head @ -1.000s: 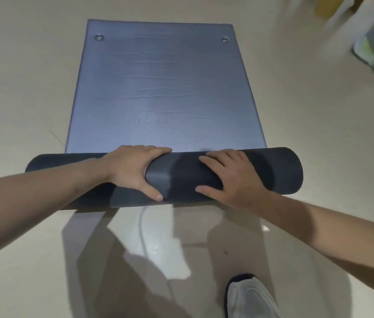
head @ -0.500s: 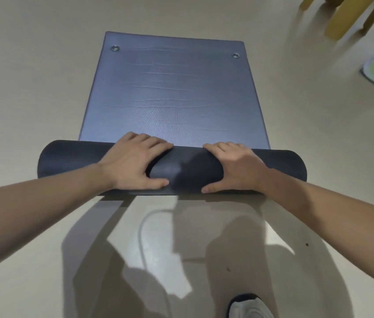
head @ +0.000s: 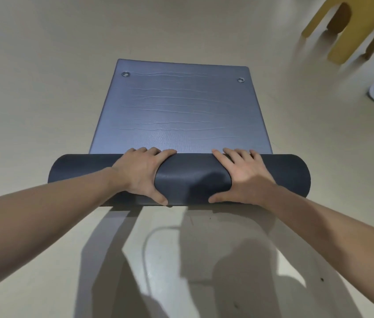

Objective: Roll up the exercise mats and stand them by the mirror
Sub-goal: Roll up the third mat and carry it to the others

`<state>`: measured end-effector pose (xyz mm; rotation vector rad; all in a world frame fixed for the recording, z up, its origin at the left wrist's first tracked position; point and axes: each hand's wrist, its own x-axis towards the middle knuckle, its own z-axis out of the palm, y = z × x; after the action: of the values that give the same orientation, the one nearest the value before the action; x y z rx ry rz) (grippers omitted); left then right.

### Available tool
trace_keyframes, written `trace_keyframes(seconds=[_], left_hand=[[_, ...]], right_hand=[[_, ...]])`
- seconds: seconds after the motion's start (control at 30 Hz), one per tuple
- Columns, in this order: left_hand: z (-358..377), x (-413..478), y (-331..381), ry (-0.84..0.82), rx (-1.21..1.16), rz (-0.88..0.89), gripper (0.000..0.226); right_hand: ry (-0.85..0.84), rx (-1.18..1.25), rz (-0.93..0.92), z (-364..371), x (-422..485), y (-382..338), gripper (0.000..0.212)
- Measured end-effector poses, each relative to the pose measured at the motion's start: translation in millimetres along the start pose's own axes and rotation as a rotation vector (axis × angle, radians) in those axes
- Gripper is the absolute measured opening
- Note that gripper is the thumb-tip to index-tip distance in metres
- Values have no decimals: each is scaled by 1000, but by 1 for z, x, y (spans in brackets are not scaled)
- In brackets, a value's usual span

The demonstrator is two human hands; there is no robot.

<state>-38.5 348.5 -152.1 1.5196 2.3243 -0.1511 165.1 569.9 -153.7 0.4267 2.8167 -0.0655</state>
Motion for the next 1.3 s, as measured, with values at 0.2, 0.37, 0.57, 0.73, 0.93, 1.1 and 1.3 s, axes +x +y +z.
trace_keyframes(seconds=[0.2, 0.37, 0.57, 0.73, 0.93, 1.1, 1.3], left_hand=[[-24, 20, -8, -111, -104, -24, 118], [-38, 15, -8, -273, -190, -83, 107], [-16, -32, -5, -693, -668, -108, 74], [7, -73, 13, -818, -689, -23, 74], [8, -104, 39, -441, -283, 19, 99], [56, -150, 86, 113, 10, 2, 109], [78, -148, 83, 137, 118, 80, 127]], right_hand=[[-50, 45, -66, -23, 22, 11, 121], [-106, 177, -62, -32, 18, 5, 103], [-454, 451, -112, -17, -10, -15, 70], [-663, 606, -163, 11, -33, -31, 61], [-730, 697, -167, 11, -36, -34, 67], [-755, 684, -141, 10, -34, -35, 70], [-637, 593, -91, 10, -40, -34, 60]])
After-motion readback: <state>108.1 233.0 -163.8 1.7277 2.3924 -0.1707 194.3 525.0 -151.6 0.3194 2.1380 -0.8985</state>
